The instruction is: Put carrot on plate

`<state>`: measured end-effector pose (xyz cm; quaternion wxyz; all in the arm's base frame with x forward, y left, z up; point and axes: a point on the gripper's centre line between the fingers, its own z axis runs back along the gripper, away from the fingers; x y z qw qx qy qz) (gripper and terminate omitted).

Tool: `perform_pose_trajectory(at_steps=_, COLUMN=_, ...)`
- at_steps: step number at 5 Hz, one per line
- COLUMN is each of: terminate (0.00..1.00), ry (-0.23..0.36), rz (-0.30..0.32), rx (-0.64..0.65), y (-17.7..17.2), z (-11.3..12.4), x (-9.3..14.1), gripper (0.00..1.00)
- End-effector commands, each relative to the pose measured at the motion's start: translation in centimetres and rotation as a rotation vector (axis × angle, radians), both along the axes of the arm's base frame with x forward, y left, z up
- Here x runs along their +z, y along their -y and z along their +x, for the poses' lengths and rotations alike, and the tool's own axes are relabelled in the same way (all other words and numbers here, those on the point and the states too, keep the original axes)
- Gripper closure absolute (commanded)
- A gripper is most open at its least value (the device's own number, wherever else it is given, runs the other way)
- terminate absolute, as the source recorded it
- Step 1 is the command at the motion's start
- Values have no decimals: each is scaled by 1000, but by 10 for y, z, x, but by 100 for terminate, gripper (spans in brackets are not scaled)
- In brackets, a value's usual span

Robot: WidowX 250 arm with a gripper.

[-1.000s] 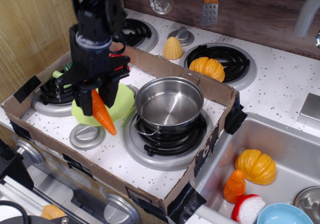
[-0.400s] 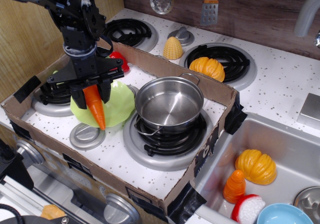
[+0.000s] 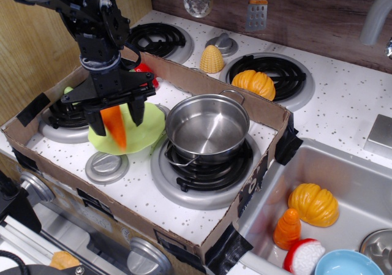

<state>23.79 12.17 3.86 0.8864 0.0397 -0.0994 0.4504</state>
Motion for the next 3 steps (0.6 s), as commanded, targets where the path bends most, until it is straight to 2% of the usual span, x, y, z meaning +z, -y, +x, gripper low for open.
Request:
perform_pose_trajectory(at_steps=1, terminate=0, ry=96, rz=257, rx=-11, y=15, z=14, x=83, gripper=0)
perform_pose_trajectory(at_steps=2, terminate=0, ry=83, rz=386, rx=6, y=36, z=19, x=131, gripper=0)
perform_pose_trajectory(at_steps=3, terminate=100, ry=100, rz=510, rx=-5, y=59, z=26, x=177, gripper=0)
